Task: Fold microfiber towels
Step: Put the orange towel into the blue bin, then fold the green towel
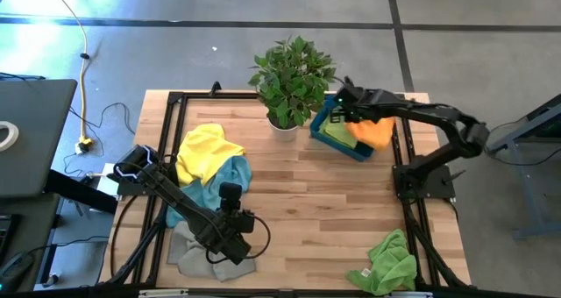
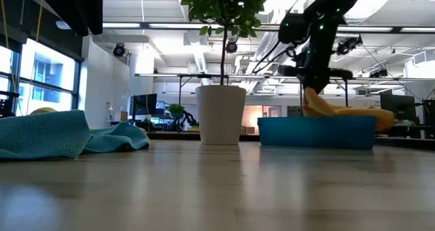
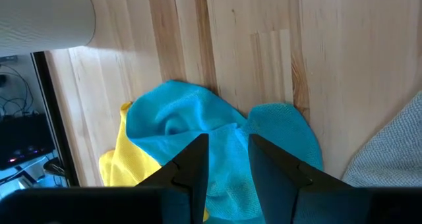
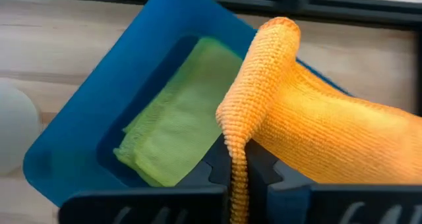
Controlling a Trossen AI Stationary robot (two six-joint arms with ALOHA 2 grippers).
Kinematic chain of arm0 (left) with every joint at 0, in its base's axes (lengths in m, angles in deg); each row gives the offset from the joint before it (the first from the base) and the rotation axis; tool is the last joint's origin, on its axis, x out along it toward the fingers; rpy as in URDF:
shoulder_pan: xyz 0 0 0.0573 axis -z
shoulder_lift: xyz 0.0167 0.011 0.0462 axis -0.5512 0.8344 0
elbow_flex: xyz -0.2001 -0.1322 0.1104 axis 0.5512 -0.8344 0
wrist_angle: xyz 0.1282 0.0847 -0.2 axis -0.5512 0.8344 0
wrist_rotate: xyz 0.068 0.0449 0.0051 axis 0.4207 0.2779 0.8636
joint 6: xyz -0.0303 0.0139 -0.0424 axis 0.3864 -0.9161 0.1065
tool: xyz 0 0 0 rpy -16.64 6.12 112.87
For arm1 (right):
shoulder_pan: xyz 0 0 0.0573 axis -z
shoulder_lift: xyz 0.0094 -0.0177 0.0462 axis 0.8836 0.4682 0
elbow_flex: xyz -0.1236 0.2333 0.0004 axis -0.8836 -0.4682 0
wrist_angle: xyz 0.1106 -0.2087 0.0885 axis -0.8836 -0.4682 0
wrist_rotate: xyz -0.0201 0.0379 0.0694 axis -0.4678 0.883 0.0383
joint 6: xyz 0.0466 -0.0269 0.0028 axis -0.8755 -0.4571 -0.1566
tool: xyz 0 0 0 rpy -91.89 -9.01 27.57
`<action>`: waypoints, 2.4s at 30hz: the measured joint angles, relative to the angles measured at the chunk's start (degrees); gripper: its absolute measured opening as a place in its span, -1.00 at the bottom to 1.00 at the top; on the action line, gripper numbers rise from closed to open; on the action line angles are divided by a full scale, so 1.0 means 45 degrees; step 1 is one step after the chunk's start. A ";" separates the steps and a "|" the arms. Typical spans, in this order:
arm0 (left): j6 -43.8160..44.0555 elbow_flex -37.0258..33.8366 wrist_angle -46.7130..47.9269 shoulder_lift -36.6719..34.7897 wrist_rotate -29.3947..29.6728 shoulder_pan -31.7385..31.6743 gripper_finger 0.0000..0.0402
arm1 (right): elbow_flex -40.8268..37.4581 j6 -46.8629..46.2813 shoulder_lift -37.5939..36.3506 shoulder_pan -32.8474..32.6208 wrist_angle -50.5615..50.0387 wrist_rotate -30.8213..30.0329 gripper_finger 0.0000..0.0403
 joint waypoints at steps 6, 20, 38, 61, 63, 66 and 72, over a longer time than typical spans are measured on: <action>-0.0003 0.0000 0.0006 0.0000 -0.0025 0.0000 -0.51 | 0.0000 0.0273 0.0798 -0.0069 0.1515 0.0267 -1.00; -0.0003 -0.0005 0.0010 0.0000 -0.0030 0.0018 -0.51 | 0.0000 0.0992 0.0892 -0.0317 0.4220 0.0611 -1.00; 0.0010 -0.0005 0.0006 0.0000 -0.0030 0.0170 -0.51 | 0.0000 0.1215 0.1274 -0.0961 0.4650 0.1574 -1.00; 0.0397 -0.0005 -0.0005 0.0000 -0.0132 0.0238 -0.51 | 0.0000 0.4825 0.0555 -0.1183 0.5966 0.0338 -0.13; 0.0456 -0.0005 -0.0033 0.0000 -0.0136 0.0243 -0.51 | 0.0000 0.5150 -0.0089 -0.1347 0.5162 0.0911 -0.13; 0.0468 -0.0005 -0.0127 0.0000 -0.0132 0.0243 -0.51 | 0.0000 0.5285 -0.0838 -0.1830 0.3383 0.3029 -0.13; 0.0622 -0.0005 -0.0262 0.0000 -0.0023 0.0143 -0.51 | 0.0000 0.3902 -0.1236 -0.4408 -0.0793 0.6660 -0.12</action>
